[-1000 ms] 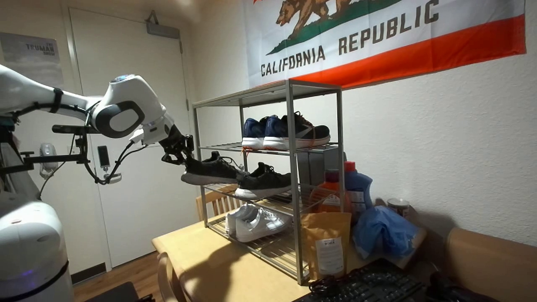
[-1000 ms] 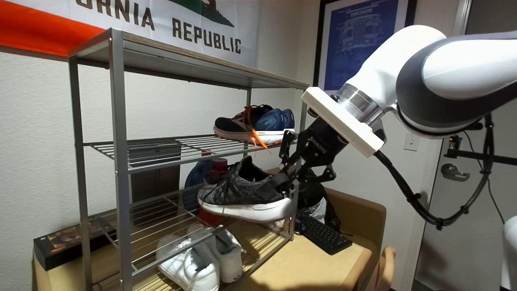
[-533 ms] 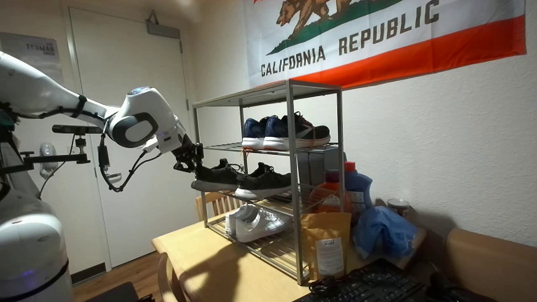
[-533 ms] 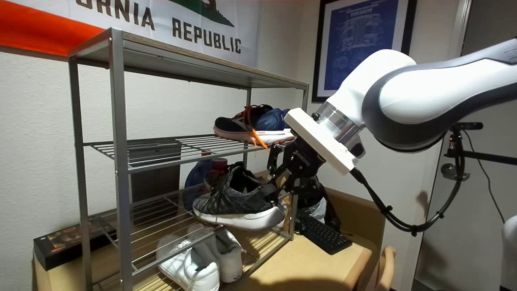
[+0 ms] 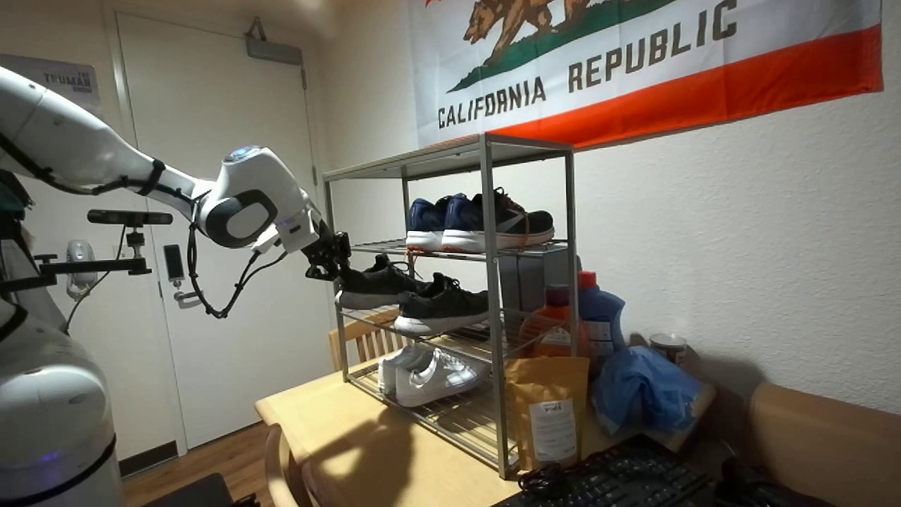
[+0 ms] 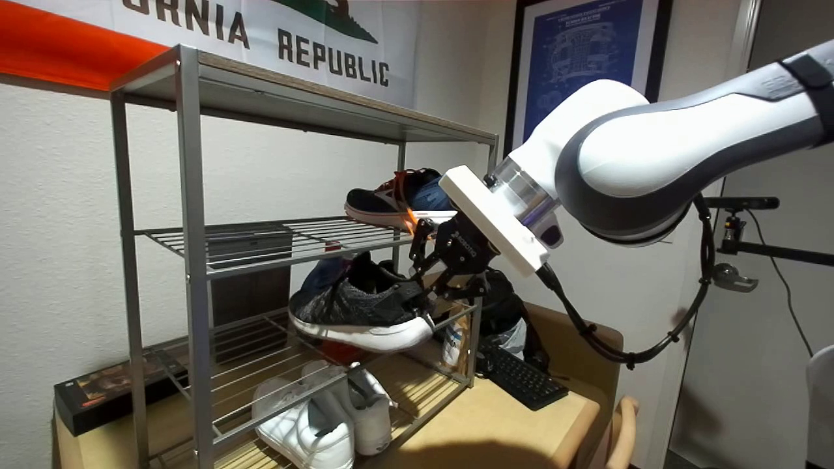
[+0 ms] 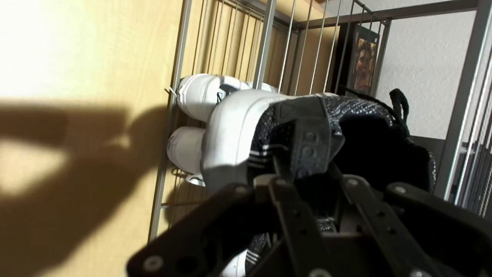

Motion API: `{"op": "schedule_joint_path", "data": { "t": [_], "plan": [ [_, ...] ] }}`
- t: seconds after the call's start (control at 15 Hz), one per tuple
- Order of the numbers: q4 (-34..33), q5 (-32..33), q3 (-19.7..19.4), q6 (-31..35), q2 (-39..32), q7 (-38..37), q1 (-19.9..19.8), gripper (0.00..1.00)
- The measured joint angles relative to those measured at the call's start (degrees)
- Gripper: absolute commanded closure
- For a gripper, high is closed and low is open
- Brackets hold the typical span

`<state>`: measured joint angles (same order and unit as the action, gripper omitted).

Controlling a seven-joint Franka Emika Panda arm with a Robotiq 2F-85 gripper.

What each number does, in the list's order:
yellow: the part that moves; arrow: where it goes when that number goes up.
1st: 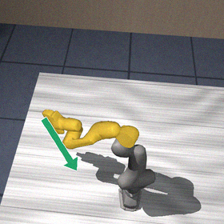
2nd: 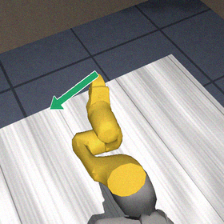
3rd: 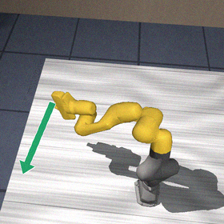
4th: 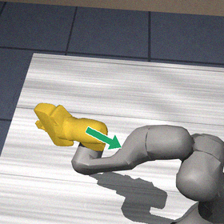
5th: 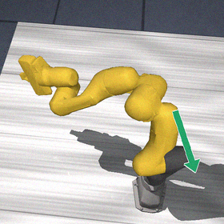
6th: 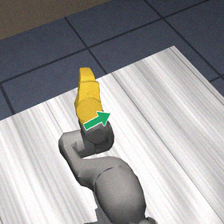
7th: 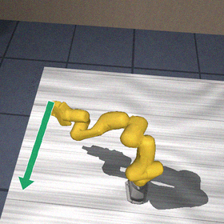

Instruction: Move the gray shoe from the third to the second shelf of the shoe rack

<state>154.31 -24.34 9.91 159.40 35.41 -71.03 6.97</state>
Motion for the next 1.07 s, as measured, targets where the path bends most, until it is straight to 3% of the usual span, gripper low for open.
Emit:
{"op": "schedule_joint_path", "data": {
  "t": [1.07],
  "plan": [
    [-1.6, 0.0, -3.9, 10.4, -9.0, 5.7, 0.2, 0.94]
  ]
}}
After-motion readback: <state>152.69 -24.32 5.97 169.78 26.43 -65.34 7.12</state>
